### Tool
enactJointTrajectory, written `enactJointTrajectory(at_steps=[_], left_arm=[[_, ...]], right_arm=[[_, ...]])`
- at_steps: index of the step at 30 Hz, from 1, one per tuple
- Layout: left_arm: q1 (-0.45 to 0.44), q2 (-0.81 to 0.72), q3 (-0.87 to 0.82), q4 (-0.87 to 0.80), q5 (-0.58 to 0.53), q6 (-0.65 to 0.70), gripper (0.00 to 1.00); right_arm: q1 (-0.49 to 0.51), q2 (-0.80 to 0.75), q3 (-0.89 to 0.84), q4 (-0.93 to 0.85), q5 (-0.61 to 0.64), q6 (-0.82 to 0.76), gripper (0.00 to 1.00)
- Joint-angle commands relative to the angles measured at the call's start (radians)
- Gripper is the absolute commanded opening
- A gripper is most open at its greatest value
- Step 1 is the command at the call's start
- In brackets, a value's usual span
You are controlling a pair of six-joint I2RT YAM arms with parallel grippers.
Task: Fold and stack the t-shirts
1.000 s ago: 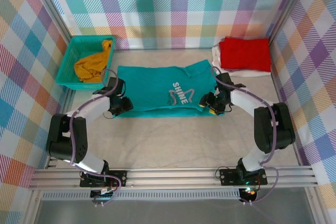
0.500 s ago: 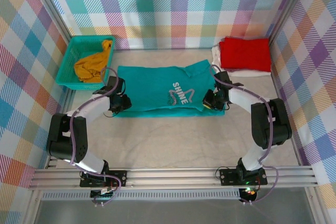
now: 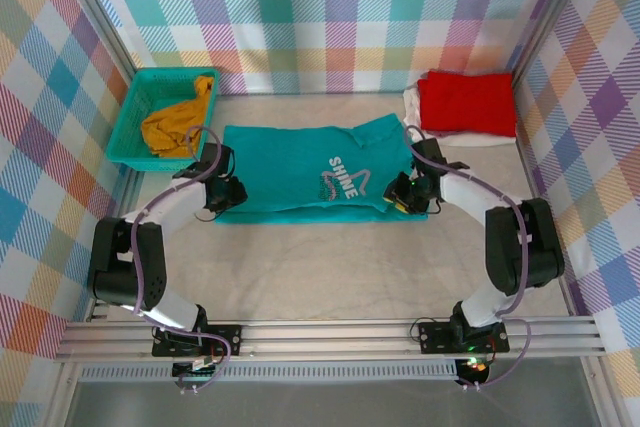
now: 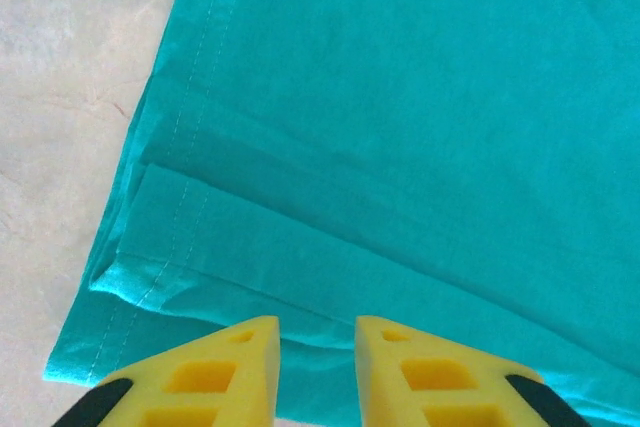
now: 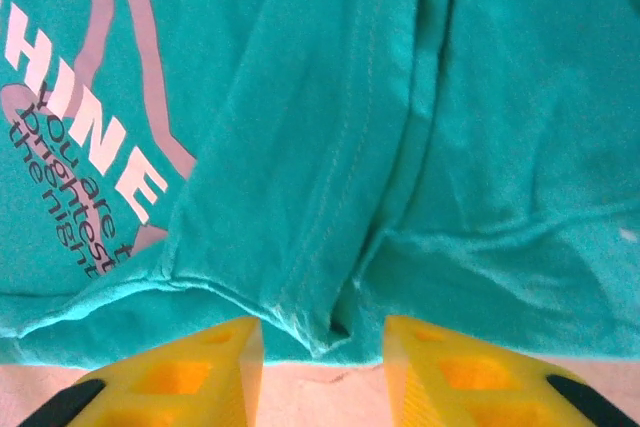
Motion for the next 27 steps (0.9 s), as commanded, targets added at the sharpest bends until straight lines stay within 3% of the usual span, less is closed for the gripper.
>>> enactJointTrajectory(at_steps=[1, 6, 15, 27], left_arm=[[0.009, -0.029, -0.027, -0.001, 0.013, -0.006, 0.29], [0.009, -0.016, -0.032, 0.013, 0.014, -0.005, 0.29], [0.010, -0.055, -0.038, 0.000, -0.022, 0.004, 0.28], [0.035, -0.004, 0.028, -0.005, -0.024, 0.028, 0.28]], right_arm=[[0.014, -0.010, -0.014, -0.020, -0.031, 0.004, 0.39], [0.034, 0.048, 0.001, 0.035, -0.035, 0.020, 0.38], [0.050, 0.105, 0.107, 0.041, 0.002, 0.027, 0.00], [0.049, 0.322, 0.435, -0.073, 0.082, -0.018, 0.00]])
